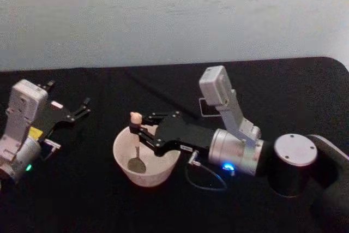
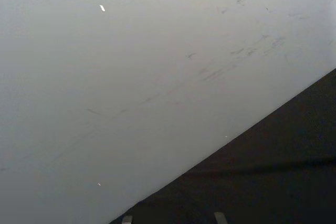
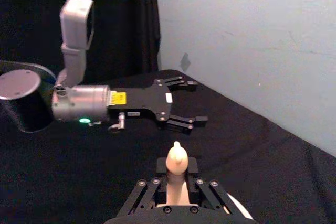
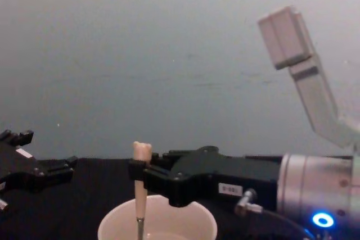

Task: Pick up the stirring spoon with one hand, stir inside the cup, then place it back in its original position.

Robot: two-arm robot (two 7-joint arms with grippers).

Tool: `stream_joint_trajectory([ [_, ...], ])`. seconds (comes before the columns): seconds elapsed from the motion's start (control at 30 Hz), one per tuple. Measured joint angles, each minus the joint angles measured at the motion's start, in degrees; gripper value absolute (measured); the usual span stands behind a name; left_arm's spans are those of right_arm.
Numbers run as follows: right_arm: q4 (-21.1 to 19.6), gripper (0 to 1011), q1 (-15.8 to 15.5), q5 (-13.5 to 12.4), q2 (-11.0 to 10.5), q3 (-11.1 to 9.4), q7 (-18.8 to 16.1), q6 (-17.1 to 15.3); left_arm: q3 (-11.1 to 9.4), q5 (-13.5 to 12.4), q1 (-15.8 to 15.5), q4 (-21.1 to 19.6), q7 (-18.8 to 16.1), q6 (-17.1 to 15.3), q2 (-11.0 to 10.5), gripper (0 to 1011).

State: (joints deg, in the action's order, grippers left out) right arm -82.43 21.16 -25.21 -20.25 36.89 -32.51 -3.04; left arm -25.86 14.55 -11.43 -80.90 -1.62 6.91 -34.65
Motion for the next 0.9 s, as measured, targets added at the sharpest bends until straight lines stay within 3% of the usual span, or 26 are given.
stream_joint_trajectory([
  [0.33, 5.3, 214, 3.28, 2.37, 4.39, -0.3, 2.61, 0.19, 0.0, 0.0, 0.0, 0.0, 0.0, 0.0, 0.0, 1001],
  [0.47, 6.6, 214, 3.9, 3.06, 5.16, -1.1, 3.4, 0.17, 0.0, 0.0, 0.0, 0.0, 0.0, 0.0, 0.0, 1001],
  [0.6, 6.65, 214, 3.9, 3.28, 5.11, -1.84, 3.79, -0.02, 0.0, 0.0, 0.0, 0.0, 0.0, 0.0, 0.0, 1001],
  [0.9, 3.78, 214, 2.06, 2.38, 2.38, -4.65, 3.59, -1.35, 0.0, 0.0, 0.0, 0.0, 0.0, 0.0, 0.0, 1001],
])
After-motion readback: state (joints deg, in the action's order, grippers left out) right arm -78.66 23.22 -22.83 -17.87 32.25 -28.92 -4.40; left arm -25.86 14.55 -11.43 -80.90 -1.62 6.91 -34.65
